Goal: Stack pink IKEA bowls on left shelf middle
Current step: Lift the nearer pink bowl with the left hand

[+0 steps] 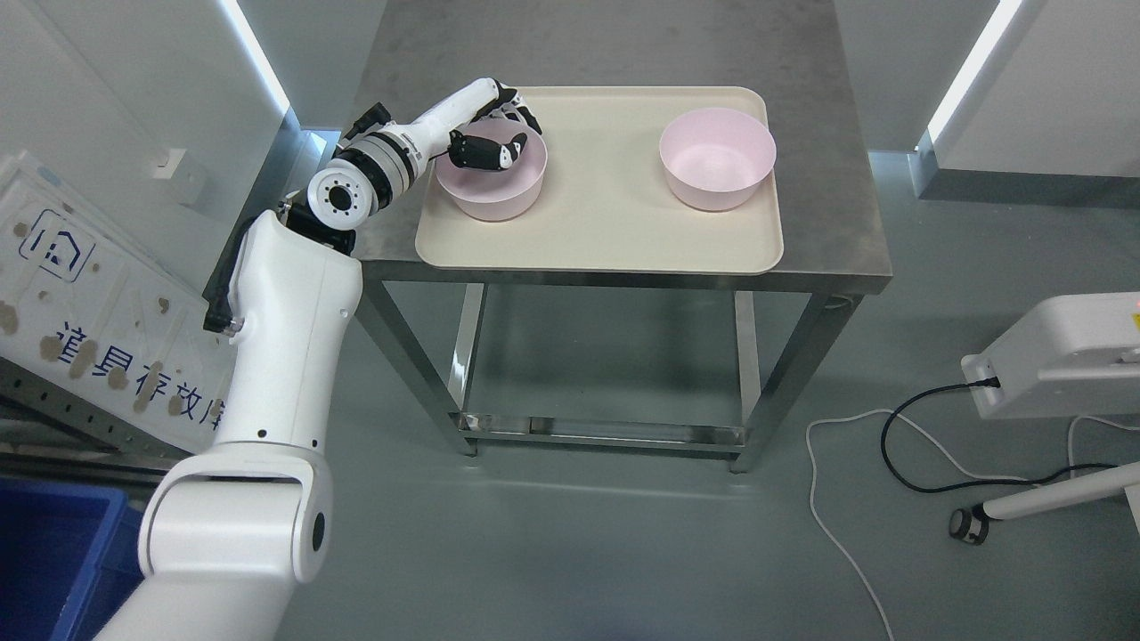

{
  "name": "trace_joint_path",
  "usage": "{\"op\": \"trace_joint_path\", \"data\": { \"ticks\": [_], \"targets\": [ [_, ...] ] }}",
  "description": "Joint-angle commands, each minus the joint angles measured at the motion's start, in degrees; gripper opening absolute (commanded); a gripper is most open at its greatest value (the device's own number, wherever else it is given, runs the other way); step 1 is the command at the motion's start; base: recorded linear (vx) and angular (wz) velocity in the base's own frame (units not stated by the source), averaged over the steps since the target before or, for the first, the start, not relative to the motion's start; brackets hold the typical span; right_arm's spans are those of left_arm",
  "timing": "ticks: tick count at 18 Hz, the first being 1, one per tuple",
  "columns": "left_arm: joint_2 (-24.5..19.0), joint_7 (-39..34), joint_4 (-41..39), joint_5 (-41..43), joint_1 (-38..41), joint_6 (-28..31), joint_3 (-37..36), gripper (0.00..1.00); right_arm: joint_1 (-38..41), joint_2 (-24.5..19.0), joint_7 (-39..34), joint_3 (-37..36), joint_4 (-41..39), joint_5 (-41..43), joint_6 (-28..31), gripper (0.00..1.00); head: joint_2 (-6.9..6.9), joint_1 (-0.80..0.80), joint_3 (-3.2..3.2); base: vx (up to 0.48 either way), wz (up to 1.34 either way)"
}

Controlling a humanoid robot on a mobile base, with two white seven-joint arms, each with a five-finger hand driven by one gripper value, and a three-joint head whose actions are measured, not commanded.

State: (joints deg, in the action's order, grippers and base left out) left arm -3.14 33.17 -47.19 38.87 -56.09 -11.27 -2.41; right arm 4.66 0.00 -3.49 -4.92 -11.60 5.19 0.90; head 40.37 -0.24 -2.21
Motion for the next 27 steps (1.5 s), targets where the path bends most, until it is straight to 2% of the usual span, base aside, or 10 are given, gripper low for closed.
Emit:
{"op": "trace_joint_path", "data": {
  "ticks": [1, 3, 6, 13, 19, 20, 21, 23, 24, 27],
  "targets": [
    [0.6, 0.3, 0.1, -0.3, 0.4, 1.5, 5.6, 0.09, 0.0, 1.0, 0.1, 0.0, 0.0, 0.0, 0.0, 1.0, 0.0, 0.0, 0.0, 0.0, 0.0],
    [0.9, 0.8, 0.0, -1.8, 0.4, 2.6, 6.7, 0.09, 0.0, 1.0, 0.1, 0.0, 0.0, 0.0, 0.0, 1.0, 0.0, 0.0, 0.0, 0.0, 0.0],
    [1.1, 3.6, 0.1, -4.4, 0.0, 3.3, 6.5, 0.0, 0.0, 1.0, 0.0, 0.0, 0.0, 0.0, 0.0, 1.0, 0.0, 0.0, 0.0, 0.0, 0.0],
    [2.1, 4.5, 0.1, -10.0, -1.3, 7.9, 6.6, 0.0, 0.0, 1.0, 0.0, 0.0, 0.0, 0.0, 0.0, 1.0, 0.0, 0.0, 0.0, 0.0, 0.01],
    [1.2, 4.7, 0.0, -11.9, -2.5, 7.8, 5.8, 0.01, 0.0, 1.0, 0.0, 0.0, 0.0, 0.0, 0.0, 1.0, 0.0, 0.0, 0.0, 0.0, 0.0],
    [-0.3, 4.7, -0.2, -11.9, -2.7, 7.5, 5.3, 0.03, 0.0, 1.0, 0.0, 0.0, 0.0, 0.0, 0.0, 1.0, 0.0, 0.0, 0.0, 0.0, 0.0],
    [-2.7, 4.7, -0.3, -11.9, -2.9, 7.1, 4.1, 0.13, 0.0, 1.0, 0.0, 0.0, 0.0, 0.0, 0.0, 1.0, 0.0, 0.0, 0.0, 0.0, 0.0],
    [-6.6, 5.1, -0.6, -11.9, -3.5, 7.3, 0.5, 0.42, 0.0, 1.0, 0.0, 0.0, 0.0, 0.0, 0.0, 1.0, 0.0, 0.0, 0.0, 0.0, 0.0],
    [-8.6, 5.8, -1.7, -12.0, -3.2, 7.4, -1.2, 0.49, 0.0, 1.0, 0.1, 0.0, 0.0, 0.0, 0.0, 1.0, 0.0, 0.0, 0.0, 0.0, 0.0],
    [-9.8, 8.2, -5.8, -12.1, -1.1, 7.8, -1.4, 0.51, 0.0, 1.0, 0.1, 0.0, 0.0, 0.0, 0.0, 1.0, 0.0, 0.0, 0.0, 0.0, 0.0]
  ]
}}
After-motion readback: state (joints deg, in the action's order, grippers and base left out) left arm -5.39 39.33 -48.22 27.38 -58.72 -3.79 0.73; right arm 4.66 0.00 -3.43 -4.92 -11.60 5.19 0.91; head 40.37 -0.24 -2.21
